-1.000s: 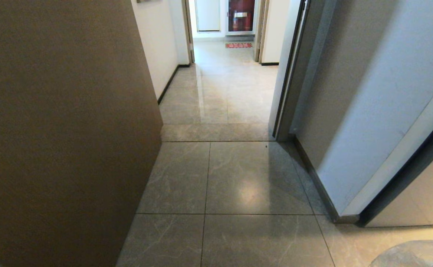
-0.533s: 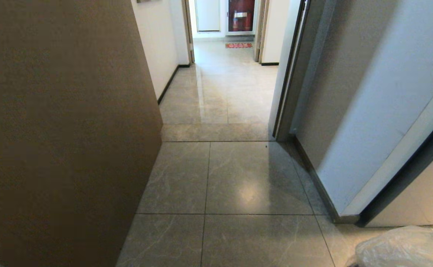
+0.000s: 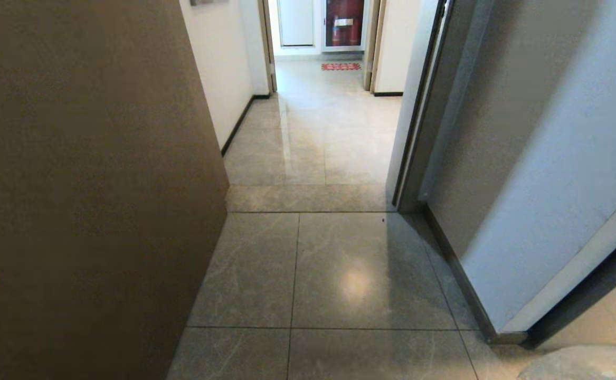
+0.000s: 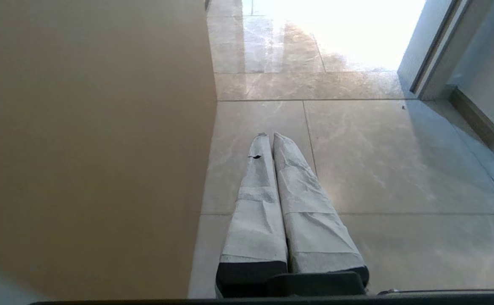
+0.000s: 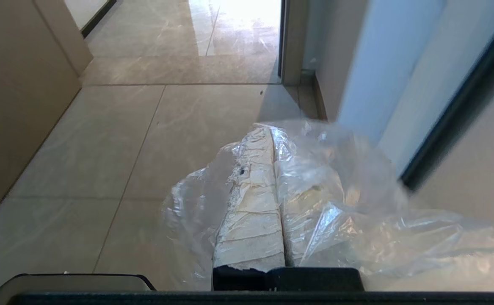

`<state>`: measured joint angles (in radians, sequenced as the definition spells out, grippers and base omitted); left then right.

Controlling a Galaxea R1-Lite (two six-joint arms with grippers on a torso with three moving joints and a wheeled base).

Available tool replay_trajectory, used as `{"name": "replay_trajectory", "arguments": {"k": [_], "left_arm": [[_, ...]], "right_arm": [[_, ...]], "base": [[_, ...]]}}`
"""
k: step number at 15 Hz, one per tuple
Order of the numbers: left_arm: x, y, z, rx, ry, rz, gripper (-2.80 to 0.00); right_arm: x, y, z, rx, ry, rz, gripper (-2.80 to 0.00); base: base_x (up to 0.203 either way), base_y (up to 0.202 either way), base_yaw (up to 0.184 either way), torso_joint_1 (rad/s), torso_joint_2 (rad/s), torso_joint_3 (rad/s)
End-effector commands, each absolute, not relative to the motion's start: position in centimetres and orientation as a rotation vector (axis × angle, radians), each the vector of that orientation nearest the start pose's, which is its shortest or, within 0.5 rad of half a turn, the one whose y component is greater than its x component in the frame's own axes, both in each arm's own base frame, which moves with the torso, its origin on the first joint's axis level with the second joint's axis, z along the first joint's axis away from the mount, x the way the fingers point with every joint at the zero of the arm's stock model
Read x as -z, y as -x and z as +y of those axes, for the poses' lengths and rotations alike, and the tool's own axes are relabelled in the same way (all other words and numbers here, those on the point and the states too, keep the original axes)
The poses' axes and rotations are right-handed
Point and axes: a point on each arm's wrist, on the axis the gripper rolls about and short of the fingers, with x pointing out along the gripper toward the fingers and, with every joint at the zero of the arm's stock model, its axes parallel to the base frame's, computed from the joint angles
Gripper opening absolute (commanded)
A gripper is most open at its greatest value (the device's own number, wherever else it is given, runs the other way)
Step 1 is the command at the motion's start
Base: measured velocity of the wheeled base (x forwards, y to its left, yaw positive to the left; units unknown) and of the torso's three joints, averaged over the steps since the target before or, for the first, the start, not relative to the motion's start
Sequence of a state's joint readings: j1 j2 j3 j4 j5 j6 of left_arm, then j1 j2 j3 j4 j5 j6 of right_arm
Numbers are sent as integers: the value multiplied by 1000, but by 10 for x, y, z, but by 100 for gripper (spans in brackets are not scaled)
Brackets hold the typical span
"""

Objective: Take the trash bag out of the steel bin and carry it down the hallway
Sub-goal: Put the trash bag at the door

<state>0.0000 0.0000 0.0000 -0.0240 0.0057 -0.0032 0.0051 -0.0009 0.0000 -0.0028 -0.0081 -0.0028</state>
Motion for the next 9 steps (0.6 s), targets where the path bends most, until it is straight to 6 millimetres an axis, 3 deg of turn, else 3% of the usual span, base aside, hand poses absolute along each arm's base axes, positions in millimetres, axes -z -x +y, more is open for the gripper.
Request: {"name": "replay_trajectory", "arguments": {"k": [1,9], "left_arm": [[-75,22,0,-6,3,-14,-280],[-75,22,0,-6,-5,-14,-280]], "right_arm": [[-76,23,0,2,3,-3,-280],[-76,23,0,3,3,-3,-280]], "base": [[189,0,-3,2,1,9],[190,0,1,3,3,1]]}}
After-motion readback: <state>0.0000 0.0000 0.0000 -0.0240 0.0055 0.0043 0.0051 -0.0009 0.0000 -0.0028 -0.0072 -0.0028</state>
